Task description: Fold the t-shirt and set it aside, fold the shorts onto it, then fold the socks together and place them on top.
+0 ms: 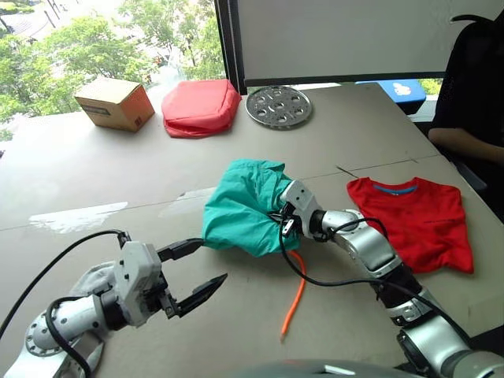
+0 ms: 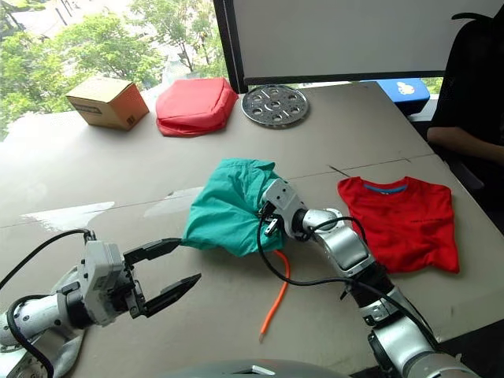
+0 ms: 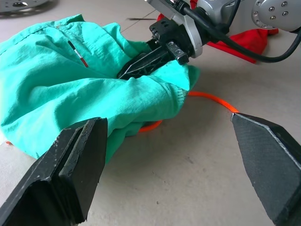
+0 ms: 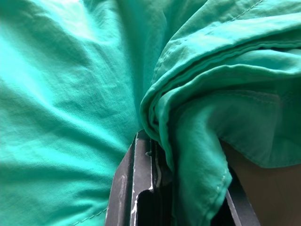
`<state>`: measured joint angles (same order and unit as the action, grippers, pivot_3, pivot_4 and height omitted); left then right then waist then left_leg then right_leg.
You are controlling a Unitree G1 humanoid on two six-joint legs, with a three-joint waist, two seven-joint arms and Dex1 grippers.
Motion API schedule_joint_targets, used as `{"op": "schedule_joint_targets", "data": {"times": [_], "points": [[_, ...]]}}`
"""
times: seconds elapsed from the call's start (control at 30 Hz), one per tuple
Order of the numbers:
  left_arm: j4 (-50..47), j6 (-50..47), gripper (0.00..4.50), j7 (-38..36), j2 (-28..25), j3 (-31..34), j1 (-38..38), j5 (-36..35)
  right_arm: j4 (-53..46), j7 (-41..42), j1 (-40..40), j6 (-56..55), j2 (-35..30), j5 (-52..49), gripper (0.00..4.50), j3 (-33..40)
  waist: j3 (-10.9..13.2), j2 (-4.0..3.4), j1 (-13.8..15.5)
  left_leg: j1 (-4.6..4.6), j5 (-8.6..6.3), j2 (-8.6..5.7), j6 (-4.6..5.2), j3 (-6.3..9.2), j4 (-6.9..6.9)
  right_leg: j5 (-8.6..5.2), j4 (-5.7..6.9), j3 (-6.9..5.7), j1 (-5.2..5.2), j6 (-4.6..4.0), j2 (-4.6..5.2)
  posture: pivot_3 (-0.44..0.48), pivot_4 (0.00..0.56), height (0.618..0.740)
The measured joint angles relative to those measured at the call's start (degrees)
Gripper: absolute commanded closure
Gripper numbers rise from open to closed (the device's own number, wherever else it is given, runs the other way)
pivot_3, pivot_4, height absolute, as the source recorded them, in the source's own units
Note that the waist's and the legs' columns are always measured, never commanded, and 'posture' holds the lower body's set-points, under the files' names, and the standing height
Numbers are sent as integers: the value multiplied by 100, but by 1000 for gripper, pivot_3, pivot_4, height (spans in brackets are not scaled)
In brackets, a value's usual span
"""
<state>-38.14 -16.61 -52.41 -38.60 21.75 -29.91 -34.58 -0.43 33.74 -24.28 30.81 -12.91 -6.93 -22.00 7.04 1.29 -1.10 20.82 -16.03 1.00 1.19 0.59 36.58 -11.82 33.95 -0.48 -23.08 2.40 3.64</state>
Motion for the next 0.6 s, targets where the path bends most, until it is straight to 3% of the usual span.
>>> {"op": "schedule_joint_targets", "data": {"times": [0.47, 0.6], "points": [[173, -308, 0, -18, -98, -727, 1192, -143, -3221, -1461, 1434, 909, -113, -1110, 4448, 3247, 20, 5, 52, 15, -1, -6, 2, -8, 2, -1, -4, 3, -6, 3, 0, 0, 150, 740], [488, -291, 0, -198, -110, -942, 1434, -139, -3961, -2138, 2133, 1523, 272, -1764, 4448, 4545, 19, 7, 102, 15, 0, -5, 2, -6, 1, -1, -6, 3, -6, 2, -3, 0, 150, 740]]}}
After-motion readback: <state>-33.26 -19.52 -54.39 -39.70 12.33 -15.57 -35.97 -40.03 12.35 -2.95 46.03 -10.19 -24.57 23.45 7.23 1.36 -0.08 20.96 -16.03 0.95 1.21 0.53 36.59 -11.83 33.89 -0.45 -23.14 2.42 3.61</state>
